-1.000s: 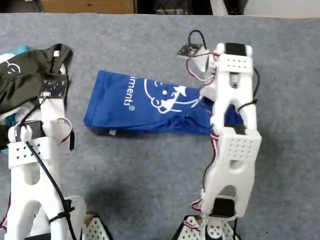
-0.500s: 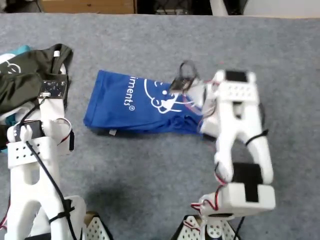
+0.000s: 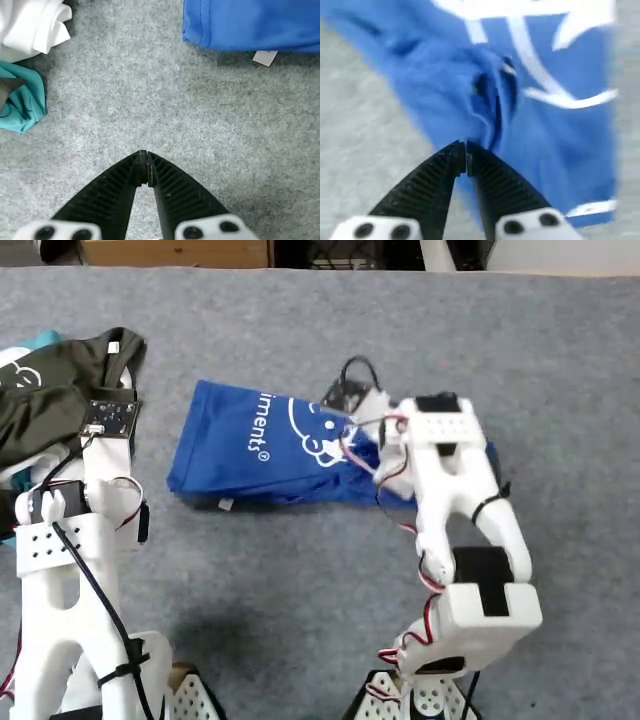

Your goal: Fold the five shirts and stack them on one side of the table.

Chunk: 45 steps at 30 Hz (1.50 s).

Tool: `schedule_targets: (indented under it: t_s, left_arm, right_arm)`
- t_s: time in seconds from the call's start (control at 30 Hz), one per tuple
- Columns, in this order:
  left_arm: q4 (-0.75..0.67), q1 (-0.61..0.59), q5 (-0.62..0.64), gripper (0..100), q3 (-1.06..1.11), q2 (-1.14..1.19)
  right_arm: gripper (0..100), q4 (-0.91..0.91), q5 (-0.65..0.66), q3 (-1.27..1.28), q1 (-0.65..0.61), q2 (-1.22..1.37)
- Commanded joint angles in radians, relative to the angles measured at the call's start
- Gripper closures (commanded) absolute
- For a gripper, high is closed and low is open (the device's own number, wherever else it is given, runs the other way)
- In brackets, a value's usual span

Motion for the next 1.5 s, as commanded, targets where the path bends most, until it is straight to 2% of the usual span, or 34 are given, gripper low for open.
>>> schedule_targets:
  t_s: [0.0, 0.33, 0.47, 0.53, 0.67, 0.8, 0.93, 1.2, 1.3, 1.47]
  left_arm:
    - [0.005, 0.007, -0.012, 97, -0.038, -0.023]
    - [0.005, -0.001, -0.012, 97, -0.038, -0.023]
    - [0.006, -0.002, -0.012, 97, -0.038, -0.023]
    - [0.014, -0.002, -0.014, 97, -0.038, -0.023]
    - [0.031, -0.002, -0.014, 97, -0.038, -0.023]
    - [0.028, -0.002, -0.014, 97, -0.047, -0.023]
    - [0.026, 0.002, -0.014, 97, -0.047, -0.023]
    - [0.005, 0.007, -0.008, 96, -0.05, -0.023]
    - [0.005, 0.002, -0.006, 90, -0.073, -0.023]
    - [0.005, 0.005, 0.003, 87, -0.151, -0.021]
  right_arm:
    - [98.4, -0.023, -0.008, -0.15, 0.012, 0.054]
    - [98.4, -0.048, -0.014, -0.544, 0.02, 0.417]
    - [98.4, -0.031, -0.089, -0.679, 0.075, 0.456]
    - [98.4, 0.103, -0.095, -0.745, 0.103, 0.429]
    - [98.4, 0.44, 0.023, -0.898, 0.072, 0.351]
    - [98.4, 0.531, 0.035, -0.924, 0.11, 0.344]
    - [98.4, 0.479, 0.055, -0.816, 0.192, 0.354]
    - [98.4, 0.057, 0.006, -0.552, 0.258, 0.501]
    - [98.4, 0.104, -0.015, -0.584, 0.256, 0.499]
    - [98.4, 0.342, -0.014, -0.754, 0.258, 0.392]
